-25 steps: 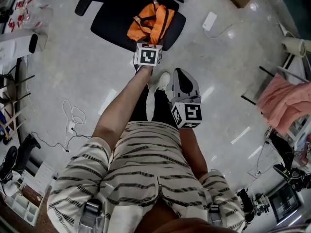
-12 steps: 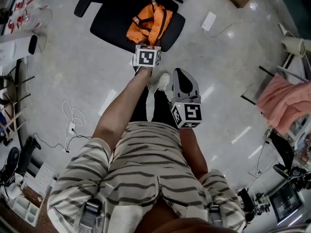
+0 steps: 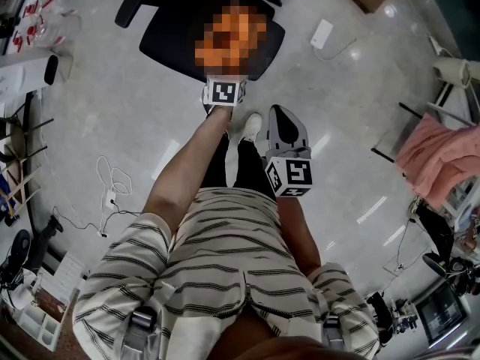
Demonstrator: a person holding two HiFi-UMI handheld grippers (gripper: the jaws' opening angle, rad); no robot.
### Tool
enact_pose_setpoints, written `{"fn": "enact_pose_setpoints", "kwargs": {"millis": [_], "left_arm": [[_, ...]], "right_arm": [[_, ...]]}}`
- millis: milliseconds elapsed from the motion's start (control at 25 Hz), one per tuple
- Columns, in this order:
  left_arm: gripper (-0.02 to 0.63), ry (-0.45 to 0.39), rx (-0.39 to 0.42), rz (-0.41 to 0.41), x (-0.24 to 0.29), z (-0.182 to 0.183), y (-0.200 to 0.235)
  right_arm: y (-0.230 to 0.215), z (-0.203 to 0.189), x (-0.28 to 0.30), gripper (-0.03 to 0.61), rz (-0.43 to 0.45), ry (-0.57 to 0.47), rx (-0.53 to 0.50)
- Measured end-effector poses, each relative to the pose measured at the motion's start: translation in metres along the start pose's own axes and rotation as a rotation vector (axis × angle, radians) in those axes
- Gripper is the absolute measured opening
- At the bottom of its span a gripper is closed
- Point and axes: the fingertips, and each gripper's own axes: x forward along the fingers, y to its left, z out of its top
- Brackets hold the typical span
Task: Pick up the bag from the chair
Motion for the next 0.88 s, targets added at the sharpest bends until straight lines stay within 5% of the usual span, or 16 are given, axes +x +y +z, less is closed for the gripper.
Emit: {"fn": "enact_pose_setpoints", "kwargs": {"millis": [880], "left_arm": [[0.032, -0.073, -0.025, 0.015, -0.025, 0.024, 0.013]], "right_arm": [[0.005, 0.01, -0.004, 0.018, 0.006, -0.026, -0.019]]}}
